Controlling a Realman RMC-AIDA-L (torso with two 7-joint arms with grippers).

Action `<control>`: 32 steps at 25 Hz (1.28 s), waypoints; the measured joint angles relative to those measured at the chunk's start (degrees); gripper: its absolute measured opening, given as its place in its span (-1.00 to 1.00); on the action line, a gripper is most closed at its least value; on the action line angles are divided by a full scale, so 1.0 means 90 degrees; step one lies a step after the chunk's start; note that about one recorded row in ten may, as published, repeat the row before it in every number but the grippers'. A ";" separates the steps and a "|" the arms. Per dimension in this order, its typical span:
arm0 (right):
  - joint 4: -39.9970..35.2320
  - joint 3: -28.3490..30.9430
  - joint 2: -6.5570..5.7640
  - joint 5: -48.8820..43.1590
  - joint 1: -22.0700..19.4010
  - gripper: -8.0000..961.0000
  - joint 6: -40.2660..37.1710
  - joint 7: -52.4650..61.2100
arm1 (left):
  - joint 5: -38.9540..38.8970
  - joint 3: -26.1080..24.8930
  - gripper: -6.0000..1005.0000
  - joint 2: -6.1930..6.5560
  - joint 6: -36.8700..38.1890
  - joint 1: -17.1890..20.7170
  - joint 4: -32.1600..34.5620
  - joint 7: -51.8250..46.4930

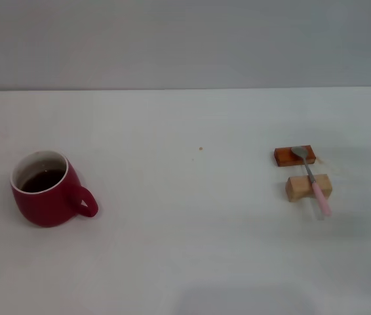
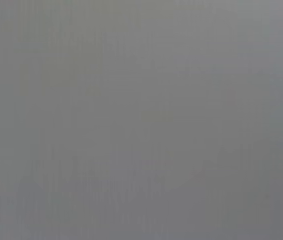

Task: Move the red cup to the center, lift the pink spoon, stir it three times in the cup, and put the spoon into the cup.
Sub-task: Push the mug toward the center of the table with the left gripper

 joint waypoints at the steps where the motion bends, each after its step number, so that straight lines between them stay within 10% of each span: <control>1: 0.0000 -0.0002 0.0000 0.0000 -0.0004 0.68 0.0000 0.0000 | 0.0000 0.0000 0.68 -0.0001 0.0001 0.0003 0.0000 0.0000; 32: -0.0001 0.0016 0.0000 0.0000 -0.0011 0.67 -0.0015 -0.0014 | 0.0030 0.0026 0.60 0.0019 -0.0070 0.0043 0.0276 0.0070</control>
